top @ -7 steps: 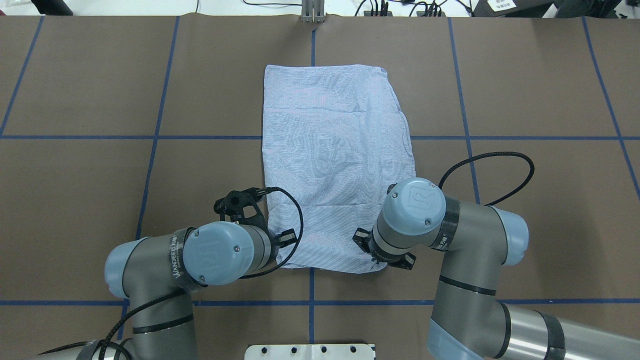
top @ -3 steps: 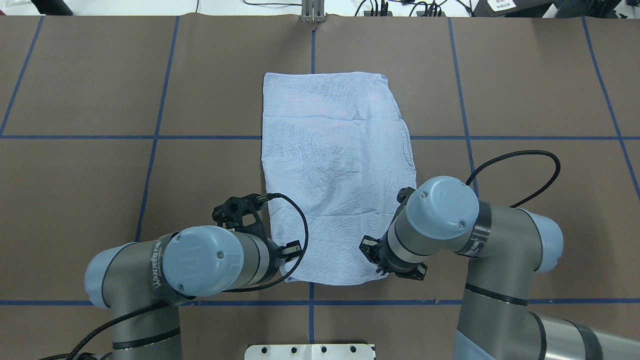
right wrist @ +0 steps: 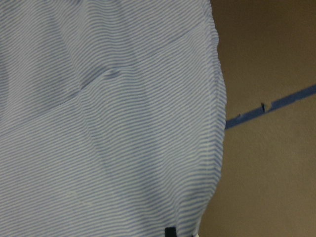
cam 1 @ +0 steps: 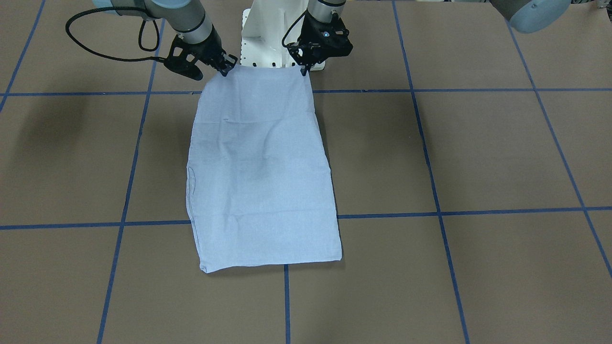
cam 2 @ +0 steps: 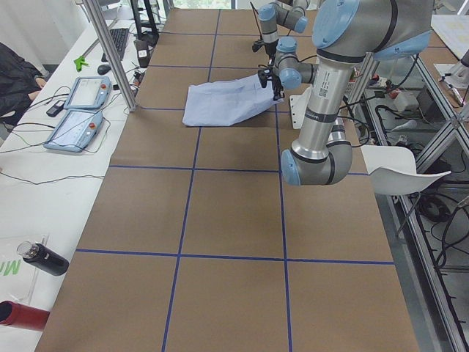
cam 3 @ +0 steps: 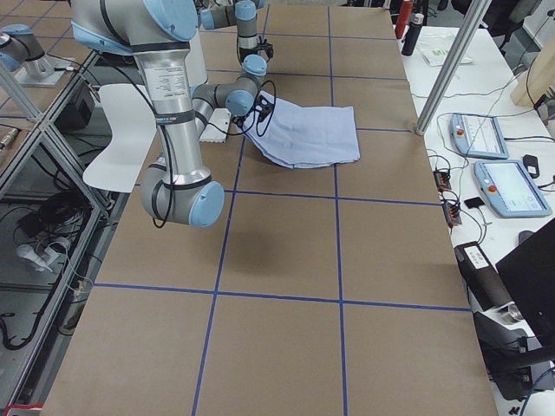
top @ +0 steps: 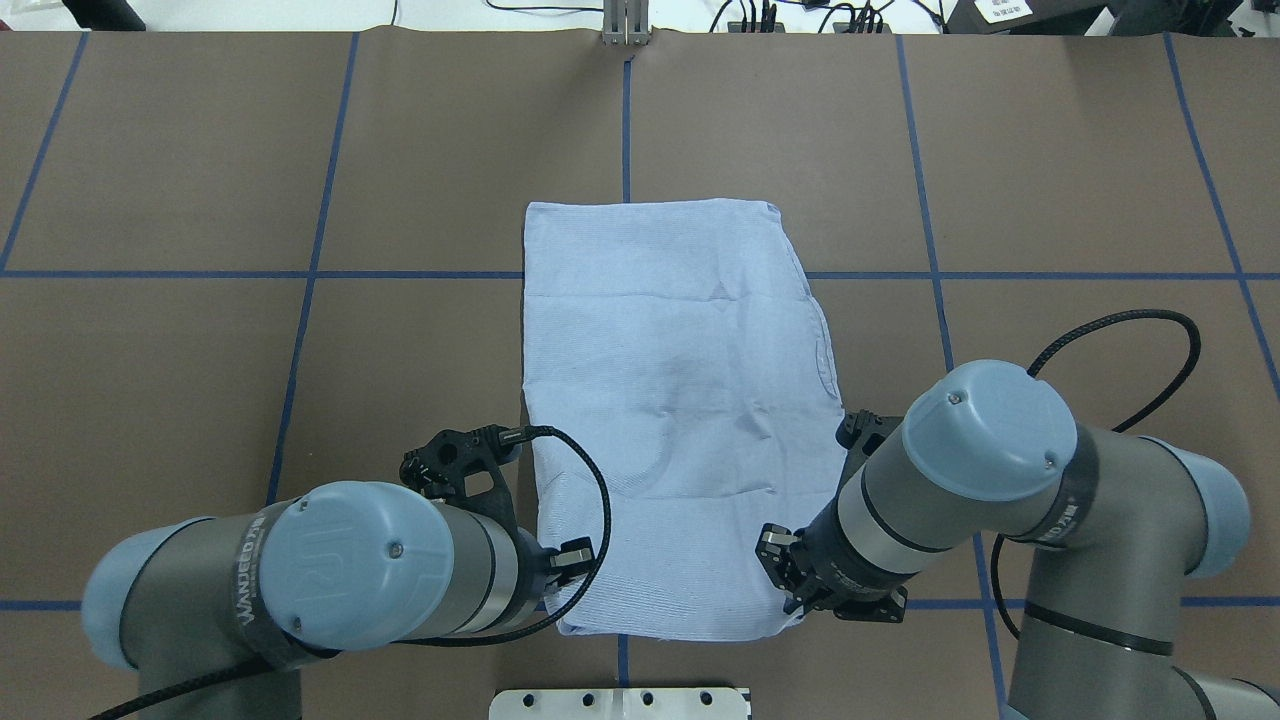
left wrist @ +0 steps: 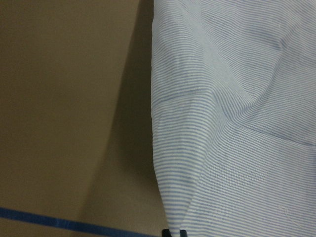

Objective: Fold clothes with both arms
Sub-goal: 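Lift the near edge with both grippers and fold it toward the far edge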

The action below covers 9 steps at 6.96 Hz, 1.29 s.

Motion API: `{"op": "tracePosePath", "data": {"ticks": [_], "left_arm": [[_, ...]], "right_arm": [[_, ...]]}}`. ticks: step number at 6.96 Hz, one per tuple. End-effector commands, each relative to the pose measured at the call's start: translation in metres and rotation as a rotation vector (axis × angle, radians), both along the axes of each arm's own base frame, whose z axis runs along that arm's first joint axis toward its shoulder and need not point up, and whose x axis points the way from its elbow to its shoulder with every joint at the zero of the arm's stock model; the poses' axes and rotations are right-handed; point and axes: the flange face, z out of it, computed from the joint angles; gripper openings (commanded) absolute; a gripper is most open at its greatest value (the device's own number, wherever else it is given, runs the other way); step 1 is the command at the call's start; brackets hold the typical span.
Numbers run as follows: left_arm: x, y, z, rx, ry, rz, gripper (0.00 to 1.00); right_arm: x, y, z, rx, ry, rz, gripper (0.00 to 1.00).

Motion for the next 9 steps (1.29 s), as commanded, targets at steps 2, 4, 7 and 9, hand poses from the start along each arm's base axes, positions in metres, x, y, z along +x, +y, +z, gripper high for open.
{"op": "tracePosePath", "data": {"ticks": [2,4,7,9], "left_arm": [[-0.041,0.029,-0.023,-0.063,0.016,0.115,0.0],[-0.046,0.022,-0.027,-0.056,0.03,0.101,0.0],[-0.07,-0.071,-0.026,0.02,0.012,-0.025,0.0],[-0.044,-0.125,-0.017,0.034,0.008,-0.088,0.0]], "right_arm": [[0.045,0.0,-0.026,-0.129,-0.107,-0.12,0.0],[0.08,-0.052,-0.028,-0.16,-0.128,-0.027,0.0],[0.054,-0.142,-0.036,-0.133,-0.114,0.076,0.0],[0.046,-0.177,-0.029,-0.1,-0.093,0.11,0.0]]}}
